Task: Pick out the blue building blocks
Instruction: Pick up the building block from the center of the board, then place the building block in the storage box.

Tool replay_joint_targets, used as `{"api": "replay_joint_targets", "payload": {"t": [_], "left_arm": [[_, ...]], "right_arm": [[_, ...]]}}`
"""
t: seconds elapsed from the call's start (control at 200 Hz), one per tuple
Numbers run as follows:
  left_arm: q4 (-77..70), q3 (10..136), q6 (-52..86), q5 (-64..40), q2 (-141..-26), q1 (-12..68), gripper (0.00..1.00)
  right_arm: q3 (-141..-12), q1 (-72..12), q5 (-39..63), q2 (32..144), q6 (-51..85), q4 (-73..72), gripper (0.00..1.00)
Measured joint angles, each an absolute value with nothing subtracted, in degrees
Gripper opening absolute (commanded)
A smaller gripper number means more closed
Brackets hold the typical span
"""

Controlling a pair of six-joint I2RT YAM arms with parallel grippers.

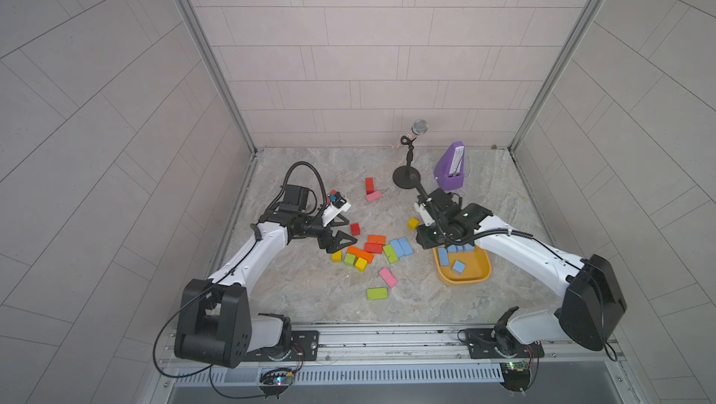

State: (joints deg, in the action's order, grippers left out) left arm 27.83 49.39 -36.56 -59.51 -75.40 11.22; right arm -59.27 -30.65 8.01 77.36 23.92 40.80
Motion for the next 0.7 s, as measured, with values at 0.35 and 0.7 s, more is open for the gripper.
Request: {"api": "replay_joint_targets", "payload": {"t": [0.35, 0.7], "left_arm": [[28.36, 49.39, -38.65, -55.13, -78.02, 18.85, 0.86], [28.64, 49.39, -38.61, -54.33, -79.15, 18.85, 0.86]], "right_arm": [[-52.90, -13.45, 6.35, 68.03, 21.17, 45.12, 0.16], [-52.40, -11.57, 5.30, 70.02, 19.66, 47.37, 0.17]]}}
